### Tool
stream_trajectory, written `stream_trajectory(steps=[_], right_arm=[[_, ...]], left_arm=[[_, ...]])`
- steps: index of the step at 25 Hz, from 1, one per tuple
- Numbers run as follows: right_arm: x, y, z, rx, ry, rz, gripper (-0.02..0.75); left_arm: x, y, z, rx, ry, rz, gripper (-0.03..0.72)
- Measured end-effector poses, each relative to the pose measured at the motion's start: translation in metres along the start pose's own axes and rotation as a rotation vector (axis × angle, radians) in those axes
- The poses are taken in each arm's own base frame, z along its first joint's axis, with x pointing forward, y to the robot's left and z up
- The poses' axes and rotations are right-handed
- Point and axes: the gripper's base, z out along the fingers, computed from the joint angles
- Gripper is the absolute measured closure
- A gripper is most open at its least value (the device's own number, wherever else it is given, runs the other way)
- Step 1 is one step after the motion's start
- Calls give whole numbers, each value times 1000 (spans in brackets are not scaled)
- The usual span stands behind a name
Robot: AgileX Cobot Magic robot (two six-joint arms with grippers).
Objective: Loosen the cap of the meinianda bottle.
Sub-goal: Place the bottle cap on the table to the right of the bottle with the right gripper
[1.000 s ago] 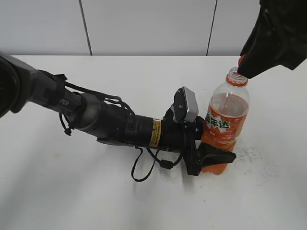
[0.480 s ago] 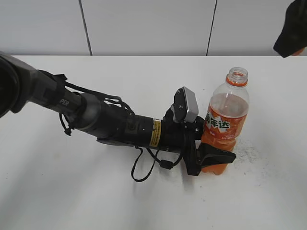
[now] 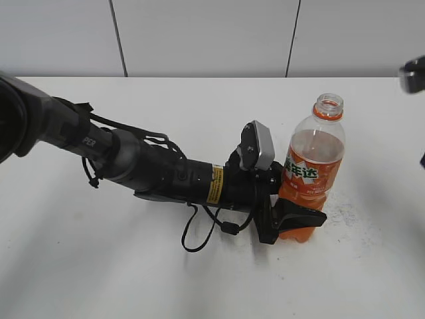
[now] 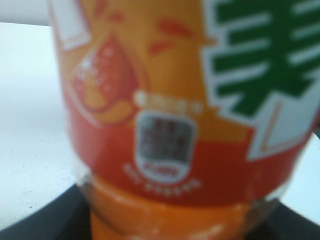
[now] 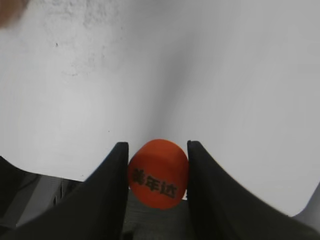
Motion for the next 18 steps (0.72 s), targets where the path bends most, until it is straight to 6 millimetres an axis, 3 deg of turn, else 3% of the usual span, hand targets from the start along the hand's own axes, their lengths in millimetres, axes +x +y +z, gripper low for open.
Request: stream_trajectory(steps=[3,4,6,13,18], right_arm=[[14,5,36,-9,-13,54,475],[14,5,36,-9,-13,54,475],[26,12,68,-24,-95,128,475],[38,21,102,-60,-348,275,475],[35,23,119,-75,-395,289,476]], left_arm=[[0,0,0,0,0,0,213],[0,0,0,0,0,0,213],[0,0,0,0,-1,0,213],[0,0,0,1,-1,0,213],[0,0,0,1,0,1,213]])
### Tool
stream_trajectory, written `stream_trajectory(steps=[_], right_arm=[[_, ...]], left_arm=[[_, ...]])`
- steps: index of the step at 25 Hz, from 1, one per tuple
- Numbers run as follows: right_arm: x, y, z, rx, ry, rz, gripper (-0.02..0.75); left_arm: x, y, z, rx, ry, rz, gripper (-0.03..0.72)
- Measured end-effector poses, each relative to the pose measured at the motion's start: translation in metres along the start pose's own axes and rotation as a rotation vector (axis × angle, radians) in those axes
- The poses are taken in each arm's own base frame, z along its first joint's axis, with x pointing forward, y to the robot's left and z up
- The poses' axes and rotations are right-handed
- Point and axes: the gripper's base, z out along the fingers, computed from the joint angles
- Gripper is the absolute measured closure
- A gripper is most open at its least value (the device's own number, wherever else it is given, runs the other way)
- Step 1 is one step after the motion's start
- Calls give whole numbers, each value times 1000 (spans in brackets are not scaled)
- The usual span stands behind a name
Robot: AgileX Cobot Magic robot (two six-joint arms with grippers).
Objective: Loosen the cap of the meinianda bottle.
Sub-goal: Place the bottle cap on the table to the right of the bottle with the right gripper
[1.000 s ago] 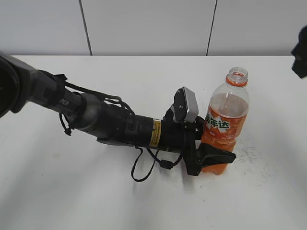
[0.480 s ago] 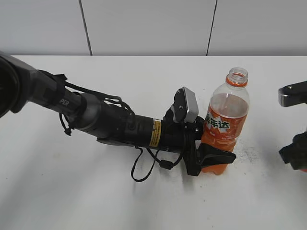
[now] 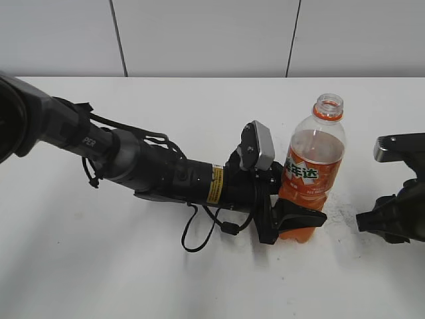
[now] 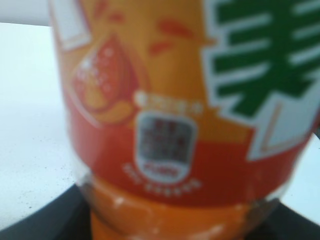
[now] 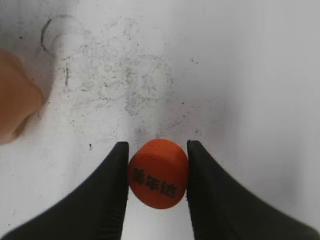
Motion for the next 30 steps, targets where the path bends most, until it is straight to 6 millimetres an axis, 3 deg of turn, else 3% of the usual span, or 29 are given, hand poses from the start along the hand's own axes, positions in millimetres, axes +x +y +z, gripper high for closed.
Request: stream_trajectory(steps=[8,17,25,30], right_arm=[[6,0,27,-4,43,4,476],[8,1,33,-5,53,12,453],[8,1,31,-4,53,44,267],[5,1,17,-2,49,77,246]], left_arm=[[0,0,0,0,-1,0,213],[0,0,0,3,1,2,213],[0,-1,0,8,2,6,207],[1,-1,0,11,15,11,104]])
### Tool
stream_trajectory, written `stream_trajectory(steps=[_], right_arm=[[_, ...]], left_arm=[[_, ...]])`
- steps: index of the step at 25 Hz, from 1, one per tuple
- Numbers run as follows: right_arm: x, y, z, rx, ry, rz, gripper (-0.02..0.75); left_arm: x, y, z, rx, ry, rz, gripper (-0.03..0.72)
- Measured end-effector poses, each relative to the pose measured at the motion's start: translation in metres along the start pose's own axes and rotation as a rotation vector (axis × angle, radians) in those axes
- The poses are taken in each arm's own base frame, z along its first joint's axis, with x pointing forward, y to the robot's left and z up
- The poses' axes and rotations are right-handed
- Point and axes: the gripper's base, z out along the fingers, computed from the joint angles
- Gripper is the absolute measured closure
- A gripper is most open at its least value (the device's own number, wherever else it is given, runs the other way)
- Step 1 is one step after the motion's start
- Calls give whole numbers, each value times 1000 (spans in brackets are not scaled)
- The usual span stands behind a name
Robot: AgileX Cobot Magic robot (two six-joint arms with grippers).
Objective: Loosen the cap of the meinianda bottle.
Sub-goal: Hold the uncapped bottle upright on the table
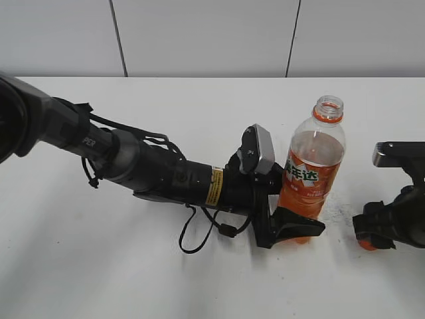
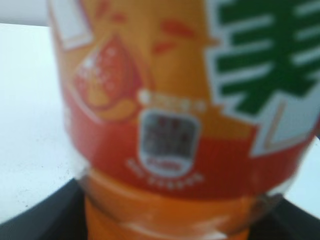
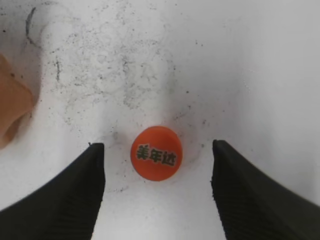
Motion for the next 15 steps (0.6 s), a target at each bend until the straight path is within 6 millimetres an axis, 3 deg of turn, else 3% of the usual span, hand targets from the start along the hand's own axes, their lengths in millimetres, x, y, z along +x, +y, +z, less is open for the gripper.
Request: stream_trajectory(steps=[4,15], right_arm=[[0,0,-11,2,5,7,244],[3,-1,-21,8,29,10,244]], left_arm=[[3,0,0,0,31,-7,29],[12,2,-6,10,183,-38,22]])
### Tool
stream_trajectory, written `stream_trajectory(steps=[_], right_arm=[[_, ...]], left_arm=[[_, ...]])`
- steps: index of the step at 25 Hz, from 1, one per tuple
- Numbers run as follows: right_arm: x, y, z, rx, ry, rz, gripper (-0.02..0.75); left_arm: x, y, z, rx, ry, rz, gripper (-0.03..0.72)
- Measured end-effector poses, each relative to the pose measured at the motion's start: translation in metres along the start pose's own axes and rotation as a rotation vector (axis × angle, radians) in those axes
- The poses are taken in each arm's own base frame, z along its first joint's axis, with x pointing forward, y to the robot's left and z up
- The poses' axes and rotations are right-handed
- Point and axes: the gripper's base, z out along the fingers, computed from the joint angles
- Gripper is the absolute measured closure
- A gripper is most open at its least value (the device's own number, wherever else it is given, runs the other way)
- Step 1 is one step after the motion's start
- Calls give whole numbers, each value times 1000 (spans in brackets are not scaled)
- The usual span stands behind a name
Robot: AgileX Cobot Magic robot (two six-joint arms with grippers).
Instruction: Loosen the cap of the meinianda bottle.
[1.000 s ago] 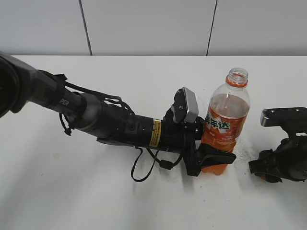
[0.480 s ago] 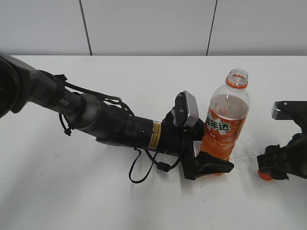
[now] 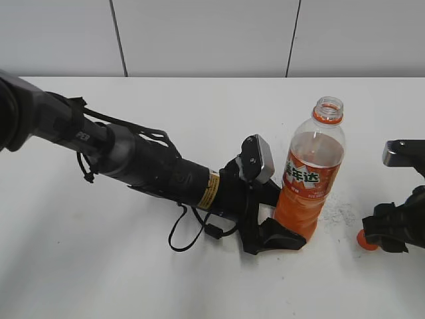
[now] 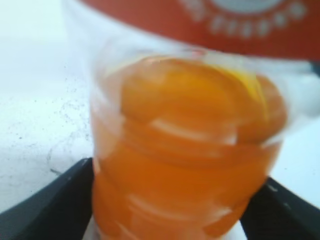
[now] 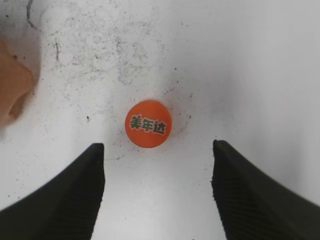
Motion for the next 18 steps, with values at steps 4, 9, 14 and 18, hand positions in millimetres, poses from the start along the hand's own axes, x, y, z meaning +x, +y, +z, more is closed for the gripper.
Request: stream_trajectory(steps=[4,9,14,18], right_arm=[[2,0,0,4,17,0,244],[2,0,0,3,20,4,244],[2,0,0,1,20,14,244],[2,0,0,1,26,21,244]], left_arm=[[-5,2,-7,-14,68,20,22],[-14,3,-13,-24,122,26,24],[-21,3,-19,-36,170,29,31],[-21,3,-23,-35,232,28,35]])
